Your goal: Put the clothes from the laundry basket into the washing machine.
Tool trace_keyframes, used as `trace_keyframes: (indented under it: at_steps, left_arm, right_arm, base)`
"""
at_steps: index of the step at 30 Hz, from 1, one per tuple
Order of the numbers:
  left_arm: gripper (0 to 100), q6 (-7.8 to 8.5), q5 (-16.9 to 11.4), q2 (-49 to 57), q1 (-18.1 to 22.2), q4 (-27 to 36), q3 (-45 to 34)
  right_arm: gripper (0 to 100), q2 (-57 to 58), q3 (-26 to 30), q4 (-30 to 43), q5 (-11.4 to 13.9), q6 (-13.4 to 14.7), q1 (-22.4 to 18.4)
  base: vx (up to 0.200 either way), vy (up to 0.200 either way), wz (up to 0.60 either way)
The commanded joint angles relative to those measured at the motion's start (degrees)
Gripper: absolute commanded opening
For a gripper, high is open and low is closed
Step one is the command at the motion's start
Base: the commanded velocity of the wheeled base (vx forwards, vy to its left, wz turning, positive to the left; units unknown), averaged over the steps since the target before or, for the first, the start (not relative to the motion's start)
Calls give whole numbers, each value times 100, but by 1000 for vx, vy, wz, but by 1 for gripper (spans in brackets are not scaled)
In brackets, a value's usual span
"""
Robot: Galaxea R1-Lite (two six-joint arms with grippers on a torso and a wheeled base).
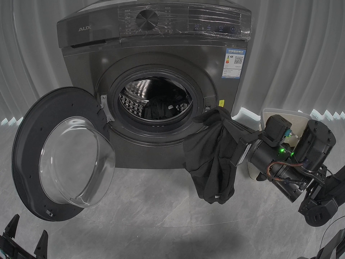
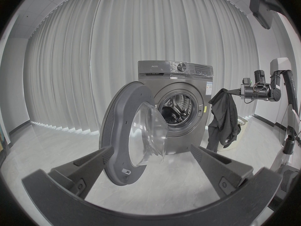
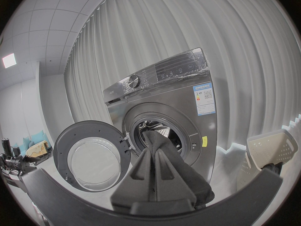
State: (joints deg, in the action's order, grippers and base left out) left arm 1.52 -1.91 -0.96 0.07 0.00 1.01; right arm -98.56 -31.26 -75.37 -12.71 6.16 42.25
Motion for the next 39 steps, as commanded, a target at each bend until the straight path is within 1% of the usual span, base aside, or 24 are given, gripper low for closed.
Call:
trace_keyframes:
  at_steps: [1, 2, 10, 12, 16, 18, 19, 25, 28, 35, 36, 37, 38, 39]
  left_arm:
    - [100, -3, -2, 96, 1, 0, -92]
    - [100, -3, -2, 96, 1, 0, -92]
    - [100, -21, 24, 96, 1, 0, -92]
    - [100, 41, 24, 96, 1, -18, -92]
    - [100, 252, -55, 96, 10, -35, -92]
    - [100, 234, -160, 96, 1, -44, -92]
    - [100, 234, -169, 96, 1, -44, -101]
    - [100, 234, -169, 96, 1, -53, -101]
    - [100, 234, -169, 96, 1, -53, -101]
    - [100, 217, -160, 96, 10, -53, -101]
    - [100, 208, -160, 96, 1, -53, -101]
    - [100, 164, -116, 96, 19, -158, -66]
    - [100, 6, -81, 96, 28, -360, 75]
    - [100, -311, 60, 17, 63, -923, 611]
  right_arm:
    - [0, 4, 14, -4, 6, 0, 11]
    - [0, 4, 14, -4, 6, 0, 11]
    - [0, -40, 14, -4, 6, 0, 11]
    - [0, -76, -21, 5, 6, -9, 11]
    - [0, -111, -56, -4, -3, -9, 20]
    - [0, -111, -91, -4, -3, -9, 11]
    - [0, -119, -109, -4, -3, -9, 11]
    - [0, -260, -425, -4, -21, 0, -59]
    - [0, -418, -706, -4, -38, 0, -68]
    - [0, -541, -882, -21, -38, 0, -7]
    - [0, -550, -882, -39, -38, 0, 2]
    - [0, -559, -882, -83, -29, 0, 2]
    - [0, -559, -873, -118, -38, 0, 2]
    - [0, -559, -856, -135, -38, 0, 2]
  base:
    - [200, 0, 0]
    - [200, 0, 0]
    - [0, 0, 0]
    - [0, 0, 0]
    - [0, 0, 0]
    - [0, 0, 0]
    - [0, 0, 0]
    - [0, 0, 0]
    - [0, 0, 0]
    - [0, 0, 0]
    - [0, 0, 0]
    - [0, 0, 0]
    - [0, 0, 0]
    - [0, 0, 0]
